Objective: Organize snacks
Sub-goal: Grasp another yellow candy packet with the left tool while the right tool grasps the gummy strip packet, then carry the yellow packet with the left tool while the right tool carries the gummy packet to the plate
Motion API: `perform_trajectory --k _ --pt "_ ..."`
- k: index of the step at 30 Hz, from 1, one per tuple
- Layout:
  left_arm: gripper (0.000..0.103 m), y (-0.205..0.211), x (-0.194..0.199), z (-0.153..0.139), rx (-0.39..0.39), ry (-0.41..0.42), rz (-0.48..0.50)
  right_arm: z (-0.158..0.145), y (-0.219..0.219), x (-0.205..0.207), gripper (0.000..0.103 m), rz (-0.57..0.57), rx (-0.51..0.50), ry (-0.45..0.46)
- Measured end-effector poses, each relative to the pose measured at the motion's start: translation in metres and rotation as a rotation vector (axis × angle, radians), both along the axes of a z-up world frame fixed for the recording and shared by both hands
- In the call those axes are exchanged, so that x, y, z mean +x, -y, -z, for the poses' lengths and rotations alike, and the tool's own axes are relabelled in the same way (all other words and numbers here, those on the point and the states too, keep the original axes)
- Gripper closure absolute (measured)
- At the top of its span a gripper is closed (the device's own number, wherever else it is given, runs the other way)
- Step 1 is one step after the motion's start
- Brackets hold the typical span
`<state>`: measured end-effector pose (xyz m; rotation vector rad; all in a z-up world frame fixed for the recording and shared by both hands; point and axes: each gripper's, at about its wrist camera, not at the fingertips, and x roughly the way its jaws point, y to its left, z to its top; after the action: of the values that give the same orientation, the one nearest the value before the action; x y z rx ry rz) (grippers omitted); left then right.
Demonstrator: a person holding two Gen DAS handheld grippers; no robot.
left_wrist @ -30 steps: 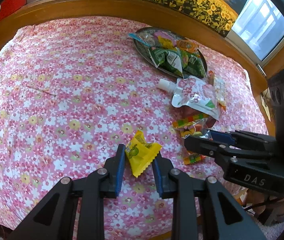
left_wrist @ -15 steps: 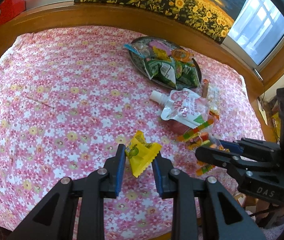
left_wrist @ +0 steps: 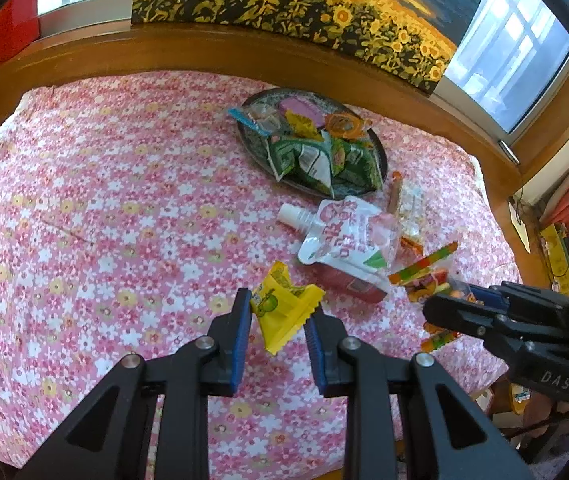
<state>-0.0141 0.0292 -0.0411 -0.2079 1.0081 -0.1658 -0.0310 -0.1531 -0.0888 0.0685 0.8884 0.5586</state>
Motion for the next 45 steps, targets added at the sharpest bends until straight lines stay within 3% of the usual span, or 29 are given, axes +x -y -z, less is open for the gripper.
perform_trajectory --k 4,5,21,45 --pt "0.076 0.002 0.006 -0.007 0.001 0.014 0.011 -0.006 0.011 -0.001 0.079 0.03 0.008 0.011" --pt "0.076 0.003 0.007 -0.009 0.005 -0.027 0.018 -0.007 0.012 0.0 0.079 0.037 0.01 0.013" --pt "0.076 0.014 0.029 -0.031 0.017 0.034 0.071 -0.023 0.023 0.013 0.079 0.098 0.01 0.058" --pt "0.076 0.019 0.106 -0.031 0.039 0.052 0.102 -0.026 0.041 0.087 0.079 0.237 -0.025 0.04"
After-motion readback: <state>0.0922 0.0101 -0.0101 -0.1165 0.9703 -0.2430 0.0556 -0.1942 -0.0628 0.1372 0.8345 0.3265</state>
